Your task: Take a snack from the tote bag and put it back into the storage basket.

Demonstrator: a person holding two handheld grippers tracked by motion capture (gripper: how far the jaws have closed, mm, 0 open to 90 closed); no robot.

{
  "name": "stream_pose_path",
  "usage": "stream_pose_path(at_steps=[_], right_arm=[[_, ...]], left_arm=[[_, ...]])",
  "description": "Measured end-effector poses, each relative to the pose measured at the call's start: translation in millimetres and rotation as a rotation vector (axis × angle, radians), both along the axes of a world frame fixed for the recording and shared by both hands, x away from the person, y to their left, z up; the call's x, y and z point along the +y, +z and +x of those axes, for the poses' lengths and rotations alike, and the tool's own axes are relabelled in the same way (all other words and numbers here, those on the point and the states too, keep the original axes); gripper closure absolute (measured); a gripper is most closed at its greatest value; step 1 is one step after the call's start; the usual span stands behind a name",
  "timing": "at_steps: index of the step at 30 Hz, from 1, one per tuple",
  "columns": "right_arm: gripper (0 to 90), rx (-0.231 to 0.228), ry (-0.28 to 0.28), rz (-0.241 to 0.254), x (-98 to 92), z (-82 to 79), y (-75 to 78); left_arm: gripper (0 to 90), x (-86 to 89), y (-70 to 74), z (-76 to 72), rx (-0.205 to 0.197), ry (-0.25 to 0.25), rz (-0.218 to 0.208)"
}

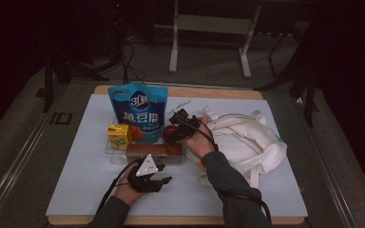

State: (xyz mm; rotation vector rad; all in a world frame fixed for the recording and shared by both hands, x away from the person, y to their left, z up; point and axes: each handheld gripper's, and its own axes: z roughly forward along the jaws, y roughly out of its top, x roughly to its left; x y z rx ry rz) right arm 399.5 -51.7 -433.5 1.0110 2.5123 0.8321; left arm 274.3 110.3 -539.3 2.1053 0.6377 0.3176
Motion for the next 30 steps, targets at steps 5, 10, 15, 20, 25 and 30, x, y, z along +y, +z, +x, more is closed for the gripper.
stream_pose_path(at_steps=[5,10,15,20,25,30], right_arm=[[27.8,0.007,-0.007,0.023,-6.7,0.1,2.6],[31.2,0.015,0.013,0.052,-13.7,-0.9,6.6],[33.2,0.009,0.015,0.057,-20.3,-1.2,10.9],[33.5,0.000,0.025,0.058,-27.0,-4.9,15.6],[33.5,-0.008,0.029,0.055,-36.2,-8.7,19.5],[33.8,-0.014,0.014,0.064,-48.9,-10.1,22.5]], left_arm=[[47.0,0.0,0.0,0.0,0.000,0.001,0.001],[47.1,0.0,0.0,0.2,0.001,0.002,0.000],[47.1,0.0,-0.1,0.2,0.002,0.003,-0.001],[47.0,-0.1,-0.1,0.3,0.002,0.005,0.002],[47.0,0.0,0.0,0.5,0.001,0.006,0.008],[47.0,-0.2,-0.1,0.6,0.003,0.008,0.007]])
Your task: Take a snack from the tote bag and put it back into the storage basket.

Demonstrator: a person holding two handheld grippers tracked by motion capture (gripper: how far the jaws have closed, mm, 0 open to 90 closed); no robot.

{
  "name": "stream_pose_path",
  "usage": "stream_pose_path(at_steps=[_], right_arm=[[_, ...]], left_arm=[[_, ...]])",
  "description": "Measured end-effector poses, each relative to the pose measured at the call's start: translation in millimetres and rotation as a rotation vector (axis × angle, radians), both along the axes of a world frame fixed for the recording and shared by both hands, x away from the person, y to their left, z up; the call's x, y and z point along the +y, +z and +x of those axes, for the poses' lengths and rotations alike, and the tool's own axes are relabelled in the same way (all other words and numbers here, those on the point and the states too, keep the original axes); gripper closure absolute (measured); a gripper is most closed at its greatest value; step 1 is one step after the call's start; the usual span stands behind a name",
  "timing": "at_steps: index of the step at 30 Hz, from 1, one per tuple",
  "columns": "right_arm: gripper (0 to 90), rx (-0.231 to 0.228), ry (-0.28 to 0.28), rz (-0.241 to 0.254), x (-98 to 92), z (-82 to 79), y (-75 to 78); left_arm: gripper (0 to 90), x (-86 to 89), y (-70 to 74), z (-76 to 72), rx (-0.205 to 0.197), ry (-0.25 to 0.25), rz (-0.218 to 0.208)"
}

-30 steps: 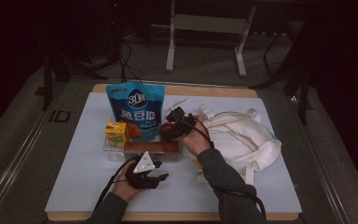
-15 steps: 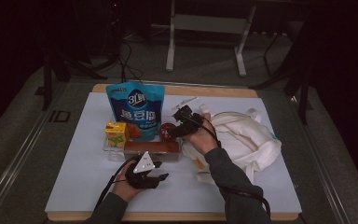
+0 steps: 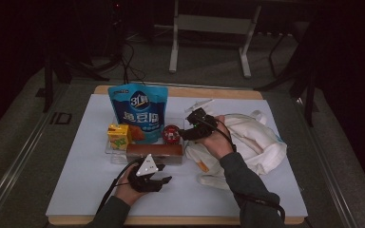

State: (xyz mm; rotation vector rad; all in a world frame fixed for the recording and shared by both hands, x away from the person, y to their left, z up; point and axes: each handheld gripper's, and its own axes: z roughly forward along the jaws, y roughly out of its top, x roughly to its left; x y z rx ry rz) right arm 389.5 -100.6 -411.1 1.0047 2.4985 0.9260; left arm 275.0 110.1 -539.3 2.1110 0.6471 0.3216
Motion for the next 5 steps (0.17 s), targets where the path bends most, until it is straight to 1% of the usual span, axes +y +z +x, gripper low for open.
stream_pose_path(at_steps=[5], right_arm=[[34.3,-0.002,-0.018,0.013,-15.6,-1.4,0.9]], left_arm=[[47.0,0.1,0.0,0.3,0.004,0.000,-0.002]])
